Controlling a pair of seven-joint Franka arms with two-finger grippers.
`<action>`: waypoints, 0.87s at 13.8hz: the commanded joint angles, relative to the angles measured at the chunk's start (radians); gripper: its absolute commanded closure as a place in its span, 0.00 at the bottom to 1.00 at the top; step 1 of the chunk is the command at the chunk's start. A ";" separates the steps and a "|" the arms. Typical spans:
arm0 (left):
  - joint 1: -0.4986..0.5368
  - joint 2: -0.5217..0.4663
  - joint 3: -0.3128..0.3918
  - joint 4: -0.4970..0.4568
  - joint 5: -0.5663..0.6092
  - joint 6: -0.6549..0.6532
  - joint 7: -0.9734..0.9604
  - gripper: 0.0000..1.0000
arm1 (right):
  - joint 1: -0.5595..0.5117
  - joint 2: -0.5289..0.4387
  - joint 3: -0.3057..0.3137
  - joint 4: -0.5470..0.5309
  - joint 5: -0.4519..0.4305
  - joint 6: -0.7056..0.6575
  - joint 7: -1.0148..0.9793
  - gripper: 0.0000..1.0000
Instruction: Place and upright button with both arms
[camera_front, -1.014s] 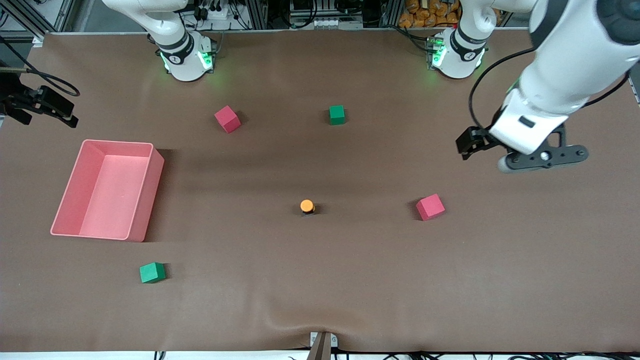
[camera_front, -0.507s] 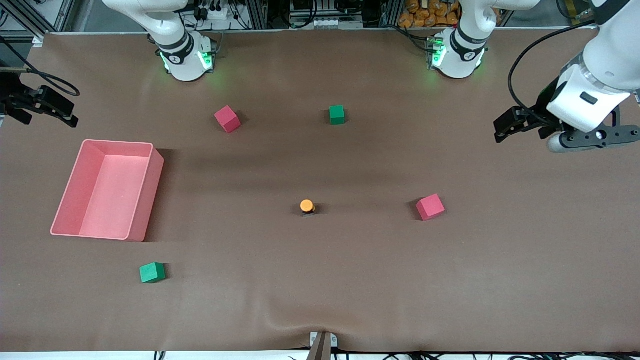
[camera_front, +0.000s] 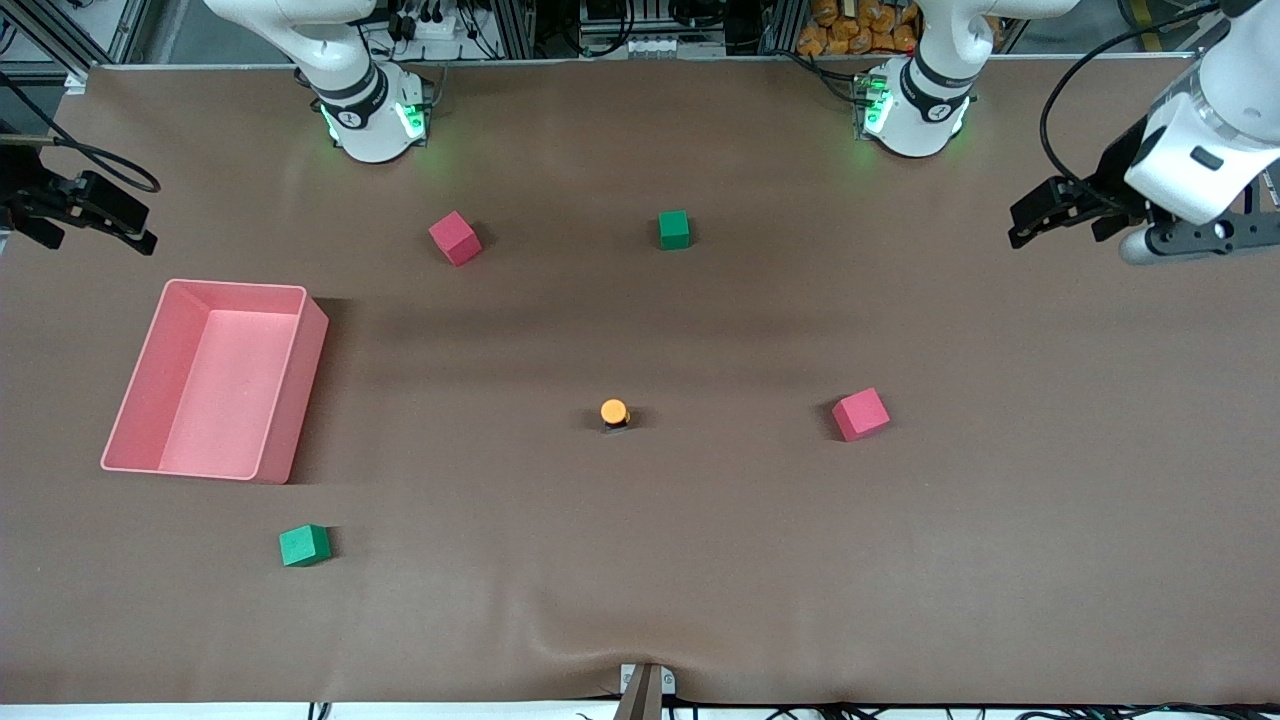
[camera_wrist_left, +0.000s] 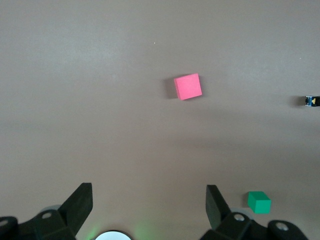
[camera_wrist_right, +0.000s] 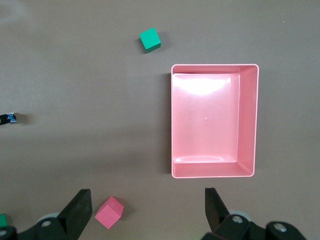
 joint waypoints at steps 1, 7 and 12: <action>0.016 -0.072 -0.005 -0.076 -0.005 0.035 0.001 0.00 | -0.003 0.006 0.002 0.015 0.008 -0.013 -0.009 0.00; 0.028 -0.063 -0.005 -0.033 0.081 0.067 0.016 0.00 | -0.004 0.006 0.002 0.017 0.023 -0.013 -0.009 0.00; 0.025 -0.045 -0.010 -0.015 0.099 0.067 0.055 0.00 | -0.007 0.006 0.002 0.015 0.026 -0.013 -0.010 0.00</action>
